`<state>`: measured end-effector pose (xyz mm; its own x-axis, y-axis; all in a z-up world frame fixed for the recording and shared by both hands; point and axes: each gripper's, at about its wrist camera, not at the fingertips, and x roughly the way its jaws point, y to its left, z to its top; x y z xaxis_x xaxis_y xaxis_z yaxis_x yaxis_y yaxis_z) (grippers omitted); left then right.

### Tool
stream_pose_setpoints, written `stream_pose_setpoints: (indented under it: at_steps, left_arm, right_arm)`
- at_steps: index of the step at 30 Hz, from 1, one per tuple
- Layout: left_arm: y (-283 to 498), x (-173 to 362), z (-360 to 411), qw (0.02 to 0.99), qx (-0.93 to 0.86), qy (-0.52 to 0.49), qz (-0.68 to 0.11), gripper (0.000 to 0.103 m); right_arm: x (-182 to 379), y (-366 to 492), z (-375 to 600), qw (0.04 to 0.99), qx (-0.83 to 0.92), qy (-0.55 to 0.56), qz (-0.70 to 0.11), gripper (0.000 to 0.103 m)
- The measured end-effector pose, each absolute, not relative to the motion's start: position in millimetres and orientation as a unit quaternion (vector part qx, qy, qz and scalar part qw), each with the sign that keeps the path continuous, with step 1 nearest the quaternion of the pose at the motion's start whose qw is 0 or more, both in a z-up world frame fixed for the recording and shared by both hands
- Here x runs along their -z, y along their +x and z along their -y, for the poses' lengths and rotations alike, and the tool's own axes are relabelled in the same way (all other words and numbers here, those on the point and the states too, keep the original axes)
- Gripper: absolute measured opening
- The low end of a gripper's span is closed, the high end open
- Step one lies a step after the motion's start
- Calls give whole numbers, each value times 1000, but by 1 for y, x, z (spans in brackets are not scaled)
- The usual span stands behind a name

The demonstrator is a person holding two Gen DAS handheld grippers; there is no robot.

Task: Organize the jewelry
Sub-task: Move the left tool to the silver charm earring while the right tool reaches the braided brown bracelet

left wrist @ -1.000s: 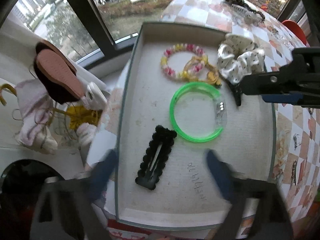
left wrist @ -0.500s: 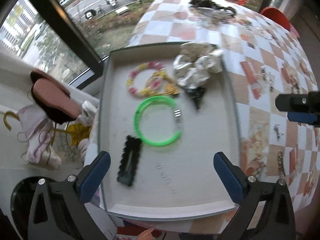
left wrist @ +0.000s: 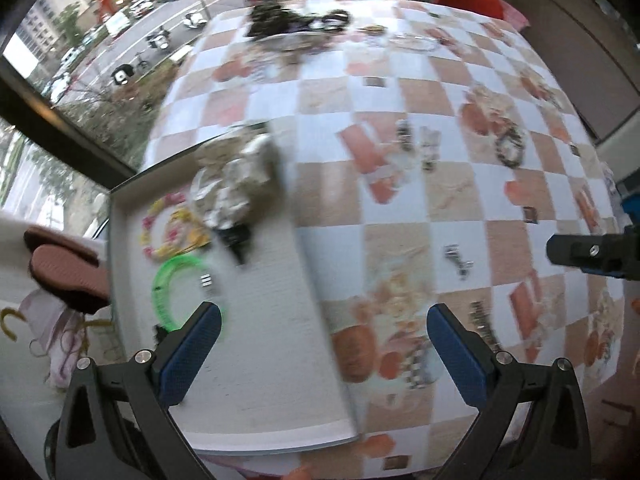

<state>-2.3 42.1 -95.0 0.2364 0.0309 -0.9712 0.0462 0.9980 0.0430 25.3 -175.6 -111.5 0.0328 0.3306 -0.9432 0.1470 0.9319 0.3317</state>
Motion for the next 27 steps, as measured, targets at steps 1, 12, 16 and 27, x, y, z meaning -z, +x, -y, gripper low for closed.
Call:
stream_pose_setpoints:
  at_steps: [1,12,16,27]
  left_arm:
    - [-1,96,-37,784,9,30,-620,103]
    - [17,120,3,762,35,10,-647,103]
    - [23,130,9,756,31,-4,-654,103]
    - [33,160,21,745,10,-17,-666,97]
  right_arm:
    - [113,25,182,696,-61,175,-694,103]
    - [122,40,218,696,-40,183,-693,103]
    - [124,54,222,700,-36,174,-692,103]
    - [143,108,216,710,-25,155,-686,102]
